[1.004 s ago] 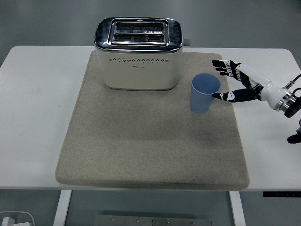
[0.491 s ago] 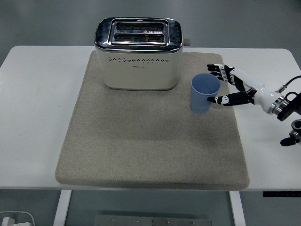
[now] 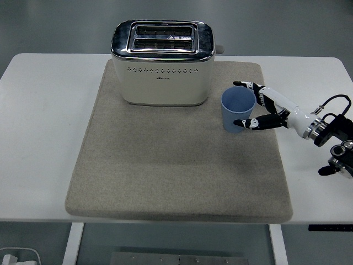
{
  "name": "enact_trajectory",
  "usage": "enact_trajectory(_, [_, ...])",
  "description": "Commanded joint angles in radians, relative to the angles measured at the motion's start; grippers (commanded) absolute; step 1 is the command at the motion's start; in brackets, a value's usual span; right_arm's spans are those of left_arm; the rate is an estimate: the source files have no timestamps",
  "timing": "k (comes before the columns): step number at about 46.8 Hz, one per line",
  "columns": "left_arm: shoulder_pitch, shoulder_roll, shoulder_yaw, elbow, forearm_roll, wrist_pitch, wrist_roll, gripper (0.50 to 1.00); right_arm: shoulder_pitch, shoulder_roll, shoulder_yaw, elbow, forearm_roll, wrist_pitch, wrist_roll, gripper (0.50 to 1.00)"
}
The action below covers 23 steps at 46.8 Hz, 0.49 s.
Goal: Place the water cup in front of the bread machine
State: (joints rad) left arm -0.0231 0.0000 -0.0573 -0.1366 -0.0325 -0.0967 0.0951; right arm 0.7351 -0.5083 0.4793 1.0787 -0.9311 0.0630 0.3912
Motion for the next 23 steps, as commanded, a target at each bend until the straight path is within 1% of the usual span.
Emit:
enact_trajectory(1, [0.0, 0.0, 0.0, 0.0, 0.0, 0.0, 0.0, 1.0, 0.0, 0.007, -0.001, 0.0, 0.0, 0.0, 0.0, 0.932])
enact_trajectory(23, [0.0, 0.0, 0.0, 0.0, 0.0, 0.0, 0.0, 1.0, -0.005, 0.039, 0.001, -0.017, 0.0, -0.002, 0.0, 0.932])
